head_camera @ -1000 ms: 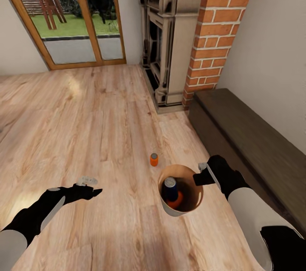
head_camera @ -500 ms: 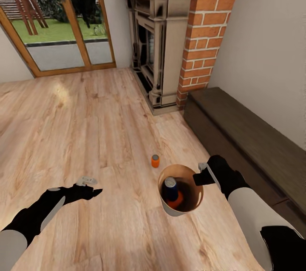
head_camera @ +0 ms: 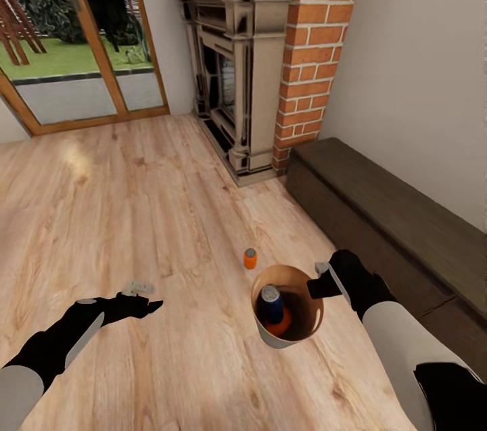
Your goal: Put the three can of soda from the living room inside the tash can in the kitchen.
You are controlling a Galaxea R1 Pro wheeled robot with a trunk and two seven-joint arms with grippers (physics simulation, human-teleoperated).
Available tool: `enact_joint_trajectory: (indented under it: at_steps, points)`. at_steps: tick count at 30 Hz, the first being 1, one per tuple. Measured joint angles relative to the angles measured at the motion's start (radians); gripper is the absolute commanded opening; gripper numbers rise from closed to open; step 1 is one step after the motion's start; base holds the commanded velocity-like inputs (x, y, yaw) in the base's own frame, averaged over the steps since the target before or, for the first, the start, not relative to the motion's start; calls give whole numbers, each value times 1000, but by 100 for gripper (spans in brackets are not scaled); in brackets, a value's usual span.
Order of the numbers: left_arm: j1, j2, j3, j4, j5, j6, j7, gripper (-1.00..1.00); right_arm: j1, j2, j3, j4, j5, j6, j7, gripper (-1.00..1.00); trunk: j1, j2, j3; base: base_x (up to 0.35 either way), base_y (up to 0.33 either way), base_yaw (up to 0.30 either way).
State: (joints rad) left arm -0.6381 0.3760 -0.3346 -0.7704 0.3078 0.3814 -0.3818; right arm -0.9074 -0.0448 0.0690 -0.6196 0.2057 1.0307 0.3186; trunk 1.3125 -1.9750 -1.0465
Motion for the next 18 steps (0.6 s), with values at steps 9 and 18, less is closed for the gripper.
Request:
enact_joint_trajectory:
  at_steps: [9, 18]
  points:
    - [0, -1, -1, 1, -2, 1, 1, 100, 2, -1, -1, -1, 0, 0, -1, -100, 0, 0, 11, 0, 313, -189]
    - [0, -2, -2, 22, -2, -1, 1, 100, 36, -2, -1, -54, -9, -11, 12, -100, 0, 0, 14, 0, 313, -49]
